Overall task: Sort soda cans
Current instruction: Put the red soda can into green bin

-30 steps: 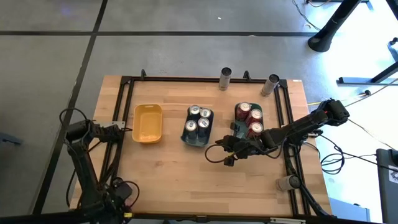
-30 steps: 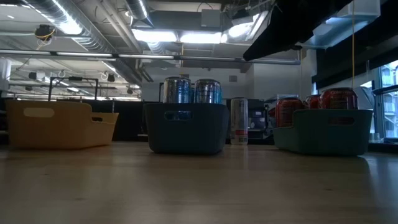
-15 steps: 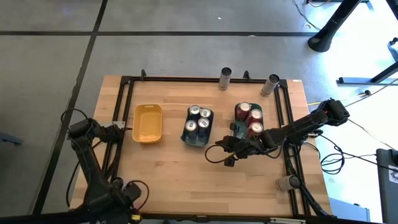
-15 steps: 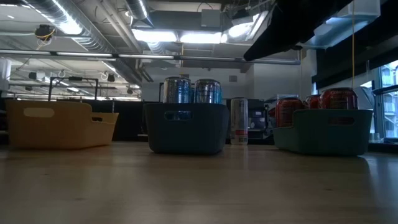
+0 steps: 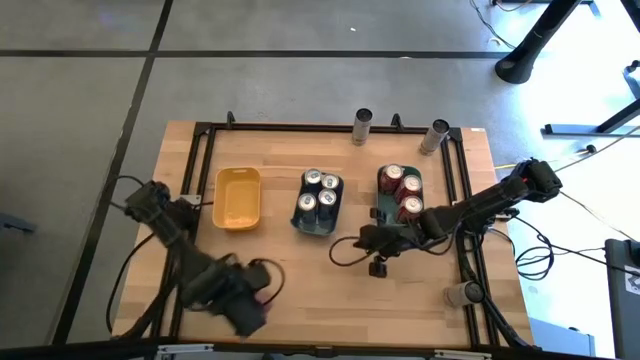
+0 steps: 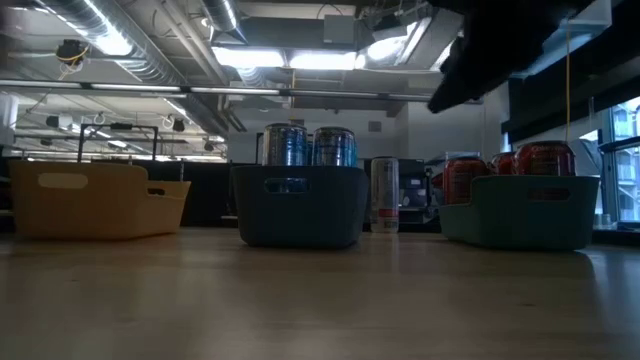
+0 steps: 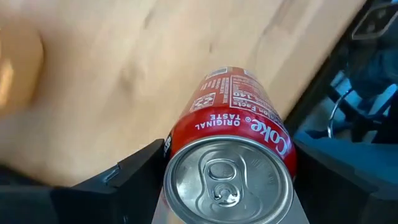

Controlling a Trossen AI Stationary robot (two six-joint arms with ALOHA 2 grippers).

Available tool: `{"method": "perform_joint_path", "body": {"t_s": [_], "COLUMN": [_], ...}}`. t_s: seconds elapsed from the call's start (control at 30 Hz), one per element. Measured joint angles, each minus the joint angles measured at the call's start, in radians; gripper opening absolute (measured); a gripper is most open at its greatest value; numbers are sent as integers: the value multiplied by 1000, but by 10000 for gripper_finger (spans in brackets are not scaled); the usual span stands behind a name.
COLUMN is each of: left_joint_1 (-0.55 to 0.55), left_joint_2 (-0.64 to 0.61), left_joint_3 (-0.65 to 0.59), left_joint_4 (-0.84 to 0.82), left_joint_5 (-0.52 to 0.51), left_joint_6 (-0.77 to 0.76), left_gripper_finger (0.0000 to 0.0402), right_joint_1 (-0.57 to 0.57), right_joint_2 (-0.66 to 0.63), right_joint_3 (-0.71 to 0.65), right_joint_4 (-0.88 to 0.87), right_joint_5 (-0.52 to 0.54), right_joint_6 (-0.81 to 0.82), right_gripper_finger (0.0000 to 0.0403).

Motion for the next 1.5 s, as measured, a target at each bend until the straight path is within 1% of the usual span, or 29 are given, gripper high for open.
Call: {"method": "perform_joint_path", "body": {"t_s": [0.07,0.13,0.23,0.33,0.5,0.57,0.77,0.87,1.03,1.2,1.4,1.5], "left_joint_1": [53,104,177,243,332,358,416,429,444,446,444,445], "left_joint_2": [0,0,0,5,6,6,7,10,13,13,22,41], "left_joint_3": [-12,-28,-51,-68,-136,-167,-257,-298,-350,-375,-380,-380], "left_joint_4": [25,55,104,142,263,303,533,644,751,837,887,944], "left_joint_5": [-1,0,2,0,-5,-7,-11,-13,-13,-17,-79,-85], "left_joint_6": [99,190,318,427,557,600,700,735,754,776,784,814], "left_gripper_finger": [292,292,292,292,292,292,291,291,291,290,290,290], "right_joint_1": [26,55,105,133,132,132,132,132,132,132,132,132], "right_joint_2": [-1,-1,-1,1,3,11,73,133,216,277,314,315], "right_joint_3": [1,-5,-58,-161,-318,-347,-357,-357,-357,-356,-356,-356], "right_joint_4": [-30,-27,74,270,679,790,811,876,972,993,1011,996], "right_joint_5": [4,34,109,181,192,194,206,233,243,244,246,246], "right_joint_6": [9,20,19,22,41,40,41,47,48,95,108,105], "right_gripper_finger": [3,3,3,3,3,3,3,3,3,3,3,3]}}
